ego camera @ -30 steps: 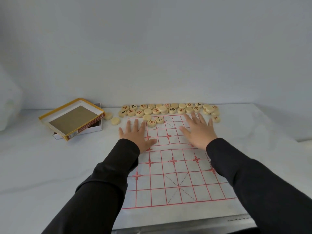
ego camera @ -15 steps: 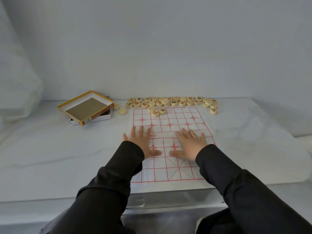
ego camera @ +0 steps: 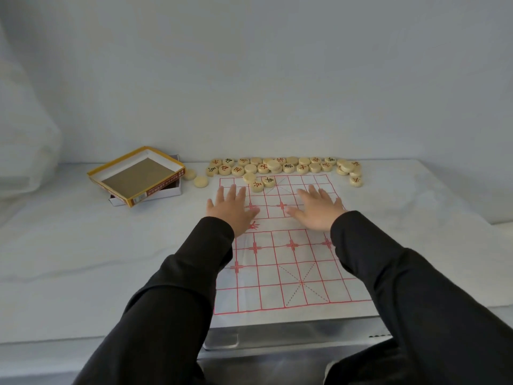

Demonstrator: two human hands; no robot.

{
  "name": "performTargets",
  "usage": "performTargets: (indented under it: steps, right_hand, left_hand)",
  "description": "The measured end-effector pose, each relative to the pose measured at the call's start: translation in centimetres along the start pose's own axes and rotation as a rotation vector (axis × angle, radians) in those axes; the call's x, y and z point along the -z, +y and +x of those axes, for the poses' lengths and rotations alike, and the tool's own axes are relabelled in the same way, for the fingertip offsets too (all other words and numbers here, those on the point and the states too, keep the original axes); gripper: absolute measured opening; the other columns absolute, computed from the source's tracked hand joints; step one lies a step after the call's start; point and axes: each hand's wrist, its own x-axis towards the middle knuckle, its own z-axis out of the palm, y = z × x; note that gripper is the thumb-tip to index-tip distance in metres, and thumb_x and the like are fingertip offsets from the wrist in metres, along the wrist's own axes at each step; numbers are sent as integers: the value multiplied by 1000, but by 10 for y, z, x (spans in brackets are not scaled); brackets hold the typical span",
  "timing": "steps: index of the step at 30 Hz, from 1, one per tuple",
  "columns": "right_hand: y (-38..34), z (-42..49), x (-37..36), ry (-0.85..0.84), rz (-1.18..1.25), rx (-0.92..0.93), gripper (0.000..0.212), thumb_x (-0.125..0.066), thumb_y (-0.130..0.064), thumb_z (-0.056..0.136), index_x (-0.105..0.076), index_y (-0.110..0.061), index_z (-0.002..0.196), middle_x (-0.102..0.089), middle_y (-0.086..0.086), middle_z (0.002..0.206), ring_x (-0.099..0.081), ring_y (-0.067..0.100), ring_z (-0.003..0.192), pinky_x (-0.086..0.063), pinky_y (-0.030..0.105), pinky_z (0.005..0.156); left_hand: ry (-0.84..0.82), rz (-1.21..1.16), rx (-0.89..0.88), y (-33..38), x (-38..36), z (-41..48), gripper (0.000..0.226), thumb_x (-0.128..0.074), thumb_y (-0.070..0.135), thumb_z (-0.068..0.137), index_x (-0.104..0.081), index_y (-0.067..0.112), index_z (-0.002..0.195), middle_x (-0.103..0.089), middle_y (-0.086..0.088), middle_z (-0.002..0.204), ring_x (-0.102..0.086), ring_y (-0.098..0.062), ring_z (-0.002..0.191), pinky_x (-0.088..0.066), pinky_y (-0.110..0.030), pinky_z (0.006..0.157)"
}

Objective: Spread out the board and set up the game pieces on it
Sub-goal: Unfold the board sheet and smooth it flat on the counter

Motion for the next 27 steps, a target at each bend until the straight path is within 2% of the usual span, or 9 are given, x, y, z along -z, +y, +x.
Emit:
performTargets:
  steps: [6, 13, 27]
  right_hand:
    - [0, 57, 5, 83, 18, 44, 62, -18, -51, 99, -4, -21, 151, 5, 6, 159, 2, 26, 147, -4, 51, 116]
    - [12, 80, -11, 51, -84, 2, 69, -18, -63, 93, 3, -30, 151, 13, 3, 159, 10, 24, 146, -1, 56, 114]
    - [19, 89, -12, 74, -100, 32, 69, -13, -66, 92, 6, -34, 150, 14, 0, 158, 12, 23, 146, -1, 56, 114]
  left_hand:
    - [21, -46, -27, -12, -6, 43, 63, -34, 45, 96, -10, 20, 149, -8, 0, 157, -2, -26, 144, -13, -51, 115]
    - [-27, 136, 0, -25, -11, 59, 73, -19, 63, 91, 4, 24, 149, 7, 2, 158, 6, -26, 144, -7, -50, 116]
    - [14, 159, 9, -25, -13, 62, 72, -16, 65, 90, 2, 28, 149, 6, 3, 158, 7, -25, 145, -4, -51, 116]
